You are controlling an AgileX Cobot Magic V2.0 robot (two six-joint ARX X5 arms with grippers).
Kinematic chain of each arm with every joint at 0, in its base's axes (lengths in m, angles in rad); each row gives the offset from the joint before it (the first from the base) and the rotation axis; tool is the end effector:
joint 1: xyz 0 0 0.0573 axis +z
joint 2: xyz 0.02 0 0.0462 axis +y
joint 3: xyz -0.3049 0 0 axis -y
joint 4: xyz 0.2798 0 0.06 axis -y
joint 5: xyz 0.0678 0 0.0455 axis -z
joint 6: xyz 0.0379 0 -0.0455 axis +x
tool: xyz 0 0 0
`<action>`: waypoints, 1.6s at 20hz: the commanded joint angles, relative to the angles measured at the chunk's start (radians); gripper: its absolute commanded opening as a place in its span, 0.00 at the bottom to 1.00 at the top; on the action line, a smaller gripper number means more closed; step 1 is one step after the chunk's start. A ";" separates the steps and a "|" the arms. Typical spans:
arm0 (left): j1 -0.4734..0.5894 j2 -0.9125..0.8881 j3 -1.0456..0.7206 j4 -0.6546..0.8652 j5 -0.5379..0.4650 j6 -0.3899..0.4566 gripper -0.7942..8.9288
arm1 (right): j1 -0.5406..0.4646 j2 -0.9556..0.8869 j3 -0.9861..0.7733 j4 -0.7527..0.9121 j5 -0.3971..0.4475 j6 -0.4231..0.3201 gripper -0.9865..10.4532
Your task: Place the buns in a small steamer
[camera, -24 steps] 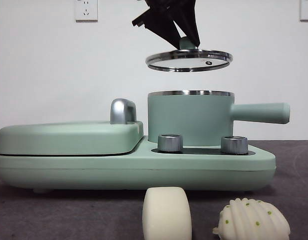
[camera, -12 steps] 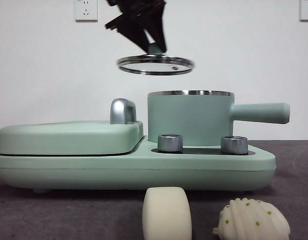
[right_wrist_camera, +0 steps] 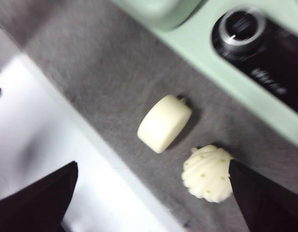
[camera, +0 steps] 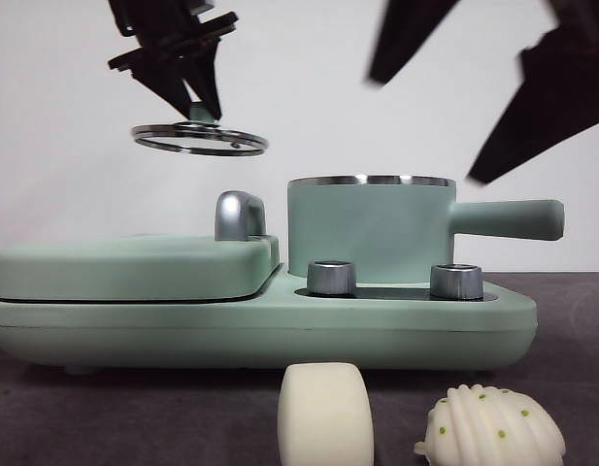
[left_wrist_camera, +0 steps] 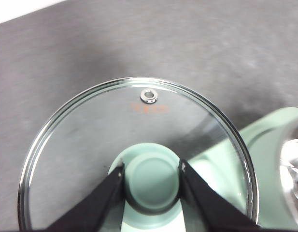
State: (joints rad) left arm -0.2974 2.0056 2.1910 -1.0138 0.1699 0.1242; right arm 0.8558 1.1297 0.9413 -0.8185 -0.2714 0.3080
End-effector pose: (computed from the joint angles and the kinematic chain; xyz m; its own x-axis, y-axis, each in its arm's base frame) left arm 0.4604 -0.1478 0.4131 0.5875 -0.3569 -0.7262 0.4823 0.8751 -0.0399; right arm 0.1442 0.1816 0.2976 0.1352 0.5646 -0.8142 -0.6148 0.6923 0.3779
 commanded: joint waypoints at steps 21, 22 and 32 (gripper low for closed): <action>0.069 0.009 0.041 0.042 0.003 0.014 0.09 | 0.170 0.529 0.087 0.153 0.149 0.182 0.25; 0.069 0.009 0.041 0.042 0.003 0.014 0.09 | 0.170 0.529 0.088 0.159 0.148 0.182 0.24; 0.098 0.009 0.041 0.042 0.004 0.014 0.09 | 0.035 0.529 0.565 -0.275 0.140 0.047 0.24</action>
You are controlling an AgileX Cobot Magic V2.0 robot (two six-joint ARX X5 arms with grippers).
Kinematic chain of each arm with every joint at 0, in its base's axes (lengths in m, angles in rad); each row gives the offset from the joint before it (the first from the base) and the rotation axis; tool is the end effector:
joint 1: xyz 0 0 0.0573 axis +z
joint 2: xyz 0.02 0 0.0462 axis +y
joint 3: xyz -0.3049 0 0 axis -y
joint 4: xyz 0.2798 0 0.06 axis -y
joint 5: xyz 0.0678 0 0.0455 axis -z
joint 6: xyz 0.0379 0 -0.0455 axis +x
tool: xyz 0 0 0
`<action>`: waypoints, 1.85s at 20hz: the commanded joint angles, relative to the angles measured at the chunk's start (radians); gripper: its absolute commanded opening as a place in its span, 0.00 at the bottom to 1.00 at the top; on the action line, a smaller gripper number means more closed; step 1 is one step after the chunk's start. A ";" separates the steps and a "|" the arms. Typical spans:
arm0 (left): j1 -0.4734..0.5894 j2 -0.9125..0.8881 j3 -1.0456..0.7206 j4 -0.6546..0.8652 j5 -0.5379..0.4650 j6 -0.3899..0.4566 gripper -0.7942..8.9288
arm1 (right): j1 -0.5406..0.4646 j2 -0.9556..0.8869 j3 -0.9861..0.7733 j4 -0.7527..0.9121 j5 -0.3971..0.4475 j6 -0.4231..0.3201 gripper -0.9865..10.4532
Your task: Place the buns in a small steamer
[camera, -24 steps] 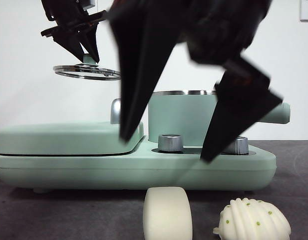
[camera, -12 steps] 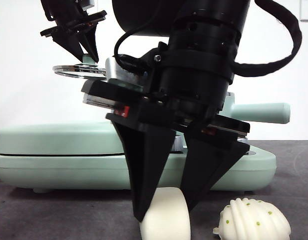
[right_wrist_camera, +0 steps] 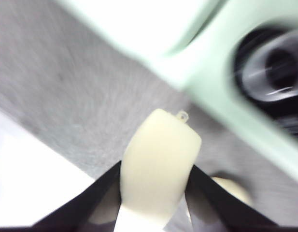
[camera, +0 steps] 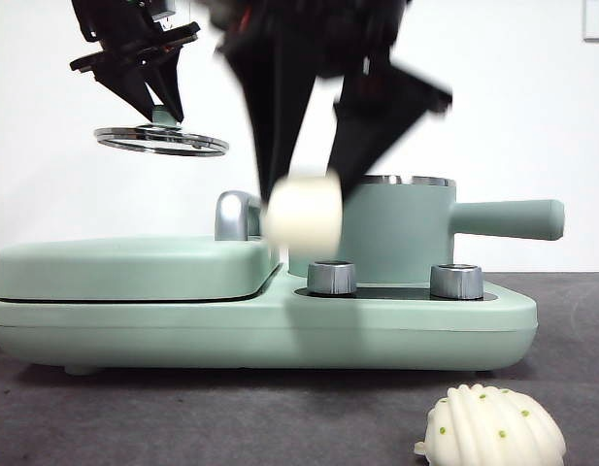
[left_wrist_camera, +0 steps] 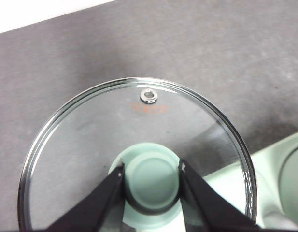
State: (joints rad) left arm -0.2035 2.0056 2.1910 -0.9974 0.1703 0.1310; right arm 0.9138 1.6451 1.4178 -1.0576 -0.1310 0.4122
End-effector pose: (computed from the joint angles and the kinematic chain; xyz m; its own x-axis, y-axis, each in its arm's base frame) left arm 0.4734 -0.1043 0.4143 0.6299 -0.3030 -0.7152 0.4035 0.9144 -0.0321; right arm 0.2150 0.2869 0.3019 0.0673 0.3012 -0.9512 -0.5052 0.8324 0.2278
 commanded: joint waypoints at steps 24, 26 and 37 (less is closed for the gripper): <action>0.008 0.010 0.041 0.025 0.007 0.002 0.09 | -0.393 0.508 0.696 -0.186 -0.054 -0.287 0.31; 0.008 0.010 0.041 0.025 0.007 0.002 0.09 | -0.393 0.508 0.696 -0.179 -0.054 -0.286 0.34; 0.008 0.010 0.041 0.025 0.007 0.002 0.09 | -0.394 0.507 0.705 -0.178 -0.053 -0.281 0.48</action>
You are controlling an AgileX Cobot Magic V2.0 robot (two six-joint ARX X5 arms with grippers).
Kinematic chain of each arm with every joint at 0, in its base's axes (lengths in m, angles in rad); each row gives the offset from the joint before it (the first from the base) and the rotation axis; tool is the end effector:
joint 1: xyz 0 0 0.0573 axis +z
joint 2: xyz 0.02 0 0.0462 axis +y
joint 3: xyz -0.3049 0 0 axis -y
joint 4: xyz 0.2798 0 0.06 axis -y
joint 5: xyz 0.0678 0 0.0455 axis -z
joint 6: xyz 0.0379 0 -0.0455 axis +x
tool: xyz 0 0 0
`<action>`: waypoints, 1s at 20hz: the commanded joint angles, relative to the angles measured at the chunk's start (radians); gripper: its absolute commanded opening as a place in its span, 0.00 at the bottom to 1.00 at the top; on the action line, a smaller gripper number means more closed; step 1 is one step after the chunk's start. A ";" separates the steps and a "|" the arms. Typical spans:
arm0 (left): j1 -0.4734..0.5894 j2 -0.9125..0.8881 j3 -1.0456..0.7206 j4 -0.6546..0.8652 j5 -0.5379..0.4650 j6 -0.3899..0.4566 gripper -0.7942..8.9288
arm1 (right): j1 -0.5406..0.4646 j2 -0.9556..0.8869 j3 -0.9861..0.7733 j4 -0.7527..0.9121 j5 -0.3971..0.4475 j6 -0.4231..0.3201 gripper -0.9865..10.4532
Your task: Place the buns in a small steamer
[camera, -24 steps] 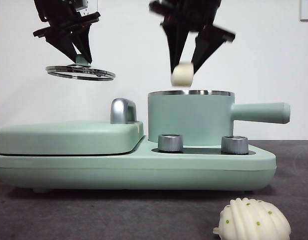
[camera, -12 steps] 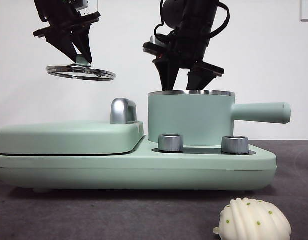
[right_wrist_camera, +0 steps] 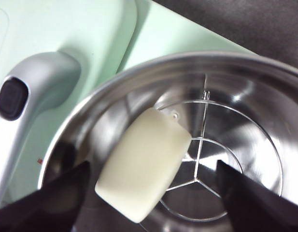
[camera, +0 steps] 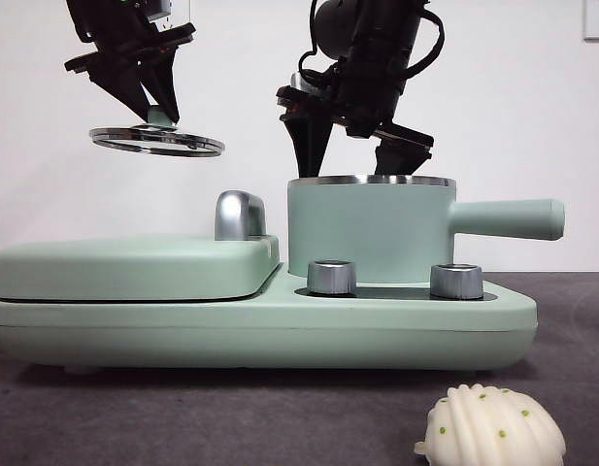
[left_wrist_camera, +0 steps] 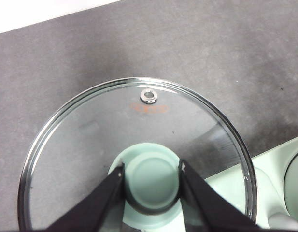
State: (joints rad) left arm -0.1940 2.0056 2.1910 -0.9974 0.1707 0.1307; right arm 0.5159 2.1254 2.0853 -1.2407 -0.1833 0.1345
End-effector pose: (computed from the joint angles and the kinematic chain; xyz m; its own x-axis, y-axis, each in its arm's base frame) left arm 0.4744 -0.0998 0.4143 0.6326 -0.2974 -0.7151 0.3949 0.9182 -0.0325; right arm 0.4251 0.2490 0.3108 0.1546 0.2973 -0.9422 -0.4138 0.8855 0.2114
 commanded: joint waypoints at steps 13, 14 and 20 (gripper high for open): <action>-0.002 0.010 0.041 0.018 0.006 0.003 0.09 | 0.052 -0.238 0.092 -0.181 0.133 0.018 0.48; -0.002 0.010 0.041 0.017 0.006 0.003 0.09 | 0.072 -0.285 0.060 -0.181 0.132 0.021 0.48; -0.002 0.010 0.041 0.018 0.006 0.003 0.09 | 0.231 -0.602 -0.348 -0.180 0.145 0.164 0.48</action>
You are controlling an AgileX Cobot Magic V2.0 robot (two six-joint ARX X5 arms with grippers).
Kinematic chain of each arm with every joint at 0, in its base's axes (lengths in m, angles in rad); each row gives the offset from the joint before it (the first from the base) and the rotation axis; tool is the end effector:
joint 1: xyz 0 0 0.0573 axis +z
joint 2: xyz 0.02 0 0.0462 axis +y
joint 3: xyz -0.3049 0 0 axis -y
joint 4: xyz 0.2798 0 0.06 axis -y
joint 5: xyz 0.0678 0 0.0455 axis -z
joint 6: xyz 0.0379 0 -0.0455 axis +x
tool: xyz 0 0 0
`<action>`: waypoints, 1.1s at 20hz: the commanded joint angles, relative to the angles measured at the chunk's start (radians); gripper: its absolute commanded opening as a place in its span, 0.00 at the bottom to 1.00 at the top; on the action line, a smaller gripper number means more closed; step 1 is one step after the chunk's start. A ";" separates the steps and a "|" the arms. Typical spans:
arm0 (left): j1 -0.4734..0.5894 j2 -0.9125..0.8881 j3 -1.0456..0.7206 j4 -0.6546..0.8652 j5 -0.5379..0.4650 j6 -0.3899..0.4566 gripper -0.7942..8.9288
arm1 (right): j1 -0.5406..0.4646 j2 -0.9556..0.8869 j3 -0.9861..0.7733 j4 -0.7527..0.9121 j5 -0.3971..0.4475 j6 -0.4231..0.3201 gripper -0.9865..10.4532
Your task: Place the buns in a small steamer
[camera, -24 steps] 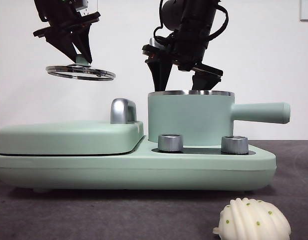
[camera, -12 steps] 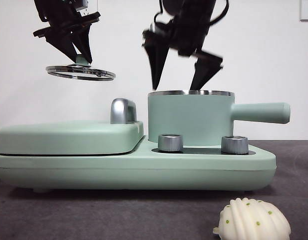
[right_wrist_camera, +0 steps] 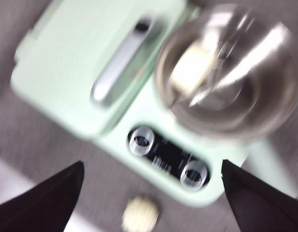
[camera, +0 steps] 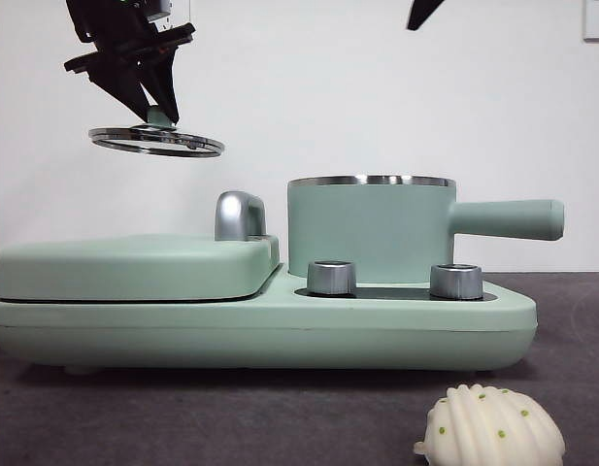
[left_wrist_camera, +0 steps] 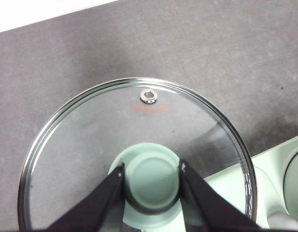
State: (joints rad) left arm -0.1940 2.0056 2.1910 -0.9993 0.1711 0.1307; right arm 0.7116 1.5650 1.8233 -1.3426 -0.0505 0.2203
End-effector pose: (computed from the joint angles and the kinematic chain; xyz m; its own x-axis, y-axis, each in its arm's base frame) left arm 0.4742 -0.0998 0.4141 0.6311 -0.2975 -0.7164 0.3951 0.9181 -0.0332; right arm 0.2432 0.2123 0.4445 0.3207 0.3432 -0.8828 -0.5076 0.8492 0.1457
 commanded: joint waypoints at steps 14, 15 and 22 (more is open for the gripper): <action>-0.005 0.018 0.041 0.020 0.006 0.003 0.09 | 0.314 -0.214 -1.034 0.547 0.026 0.348 0.48; -0.005 0.018 0.041 0.020 0.006 0.003 0.09 | 0.311 -0.208 -1.046 0.563 0.026 0.344 0.48; -0.005 0.019 0.041 0.020 0.006 0.003 0.09 | 0.305 -0.135 -1.057 0.669 0.068 0.302 0.47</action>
State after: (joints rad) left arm -0.1947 2.0056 2.1910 -0.9993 0.1711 0.1307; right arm 1.0065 1.4128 0.7620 -0.6777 0.0113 0.5354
